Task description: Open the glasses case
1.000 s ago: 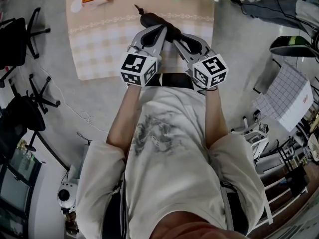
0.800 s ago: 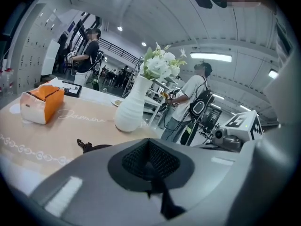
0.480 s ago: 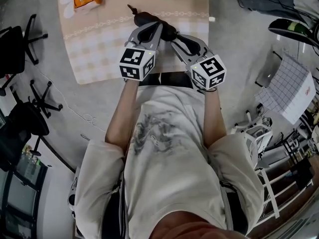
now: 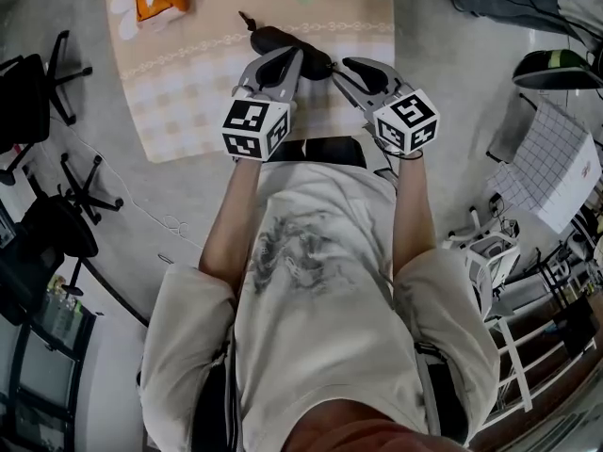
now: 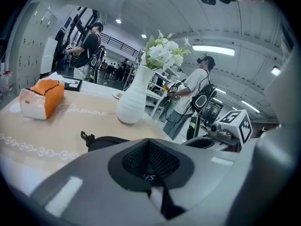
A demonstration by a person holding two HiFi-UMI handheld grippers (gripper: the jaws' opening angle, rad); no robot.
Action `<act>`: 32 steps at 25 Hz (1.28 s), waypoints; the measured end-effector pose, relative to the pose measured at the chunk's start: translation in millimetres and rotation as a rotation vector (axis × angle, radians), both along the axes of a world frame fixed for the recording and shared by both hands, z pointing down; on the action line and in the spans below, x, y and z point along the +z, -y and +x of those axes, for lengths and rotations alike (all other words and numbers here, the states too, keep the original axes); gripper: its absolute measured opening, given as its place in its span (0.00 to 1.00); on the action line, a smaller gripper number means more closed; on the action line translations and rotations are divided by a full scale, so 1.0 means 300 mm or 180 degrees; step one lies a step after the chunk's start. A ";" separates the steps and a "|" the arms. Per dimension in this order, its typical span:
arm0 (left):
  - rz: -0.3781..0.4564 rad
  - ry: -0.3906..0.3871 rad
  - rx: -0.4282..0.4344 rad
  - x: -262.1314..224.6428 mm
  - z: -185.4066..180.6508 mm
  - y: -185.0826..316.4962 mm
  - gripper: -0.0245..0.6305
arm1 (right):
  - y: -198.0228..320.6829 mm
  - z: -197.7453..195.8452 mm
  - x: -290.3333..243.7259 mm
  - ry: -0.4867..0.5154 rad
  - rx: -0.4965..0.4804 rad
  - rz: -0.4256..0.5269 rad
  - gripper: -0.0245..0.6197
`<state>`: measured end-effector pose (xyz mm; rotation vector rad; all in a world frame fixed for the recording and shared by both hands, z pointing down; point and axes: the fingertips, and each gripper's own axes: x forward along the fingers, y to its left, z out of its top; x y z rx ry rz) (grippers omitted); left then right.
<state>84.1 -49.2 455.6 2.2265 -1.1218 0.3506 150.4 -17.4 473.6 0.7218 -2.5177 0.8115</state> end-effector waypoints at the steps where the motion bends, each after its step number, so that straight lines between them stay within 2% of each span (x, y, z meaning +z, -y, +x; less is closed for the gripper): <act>1: -0.0004 -0.0002 -0.0002 0.000 -0.001 -0.002 0.04 | 0.002 -0.008 0.002 0.0043 -0.0067 -0.0005 0.25; 5: -0.0007 -0.0032 -0.0003 -0.002 -0.001 0.001 0.04 | 0.014 -0.017 0.005 0.0191 -0.0312 -0.0043 0.25; 9: -0.0008 -0.0051 0.0005 0.000 -0.002 0.006 0.04 | 0.033 -0.033 -0.013 0.0481 -0.0484 -0.0095 0.25; 14: -0.0017 -0.0064 0.0005 0.001 -0.004 0.001 0.04 | 0.032 -0.054 -0.006 0.0629 -0.0735 -0.0282 0.25; 17: -0.0015 -0.0074 0.0006 -0.001 -0.006 -0.001 0.04 | 0.005 -0.051 0.002 0.0590 -0.0845 -0.0349 0.25; 21: -0.0011 -0.0084 -0.0003 -0.002 -0.008 -0.003 0.04 | -0.007 -0.047 0.000 0.0581 -0.0829 -0.0331 0.20; 23: -0.0009 -0.0084 -0.0004 -0.002 -0.006 -0.004 0.04 | -0.006 -0.041 -0.010 0.0600 -0.0807 -0.0300 0.12; 32: 0.0024 -0.0053 -0.0008 0.000 -0.043 -0.021 0.04 | -0.039 -0.081 -0.034 0.0431 -0.0906 -0.0197 0.07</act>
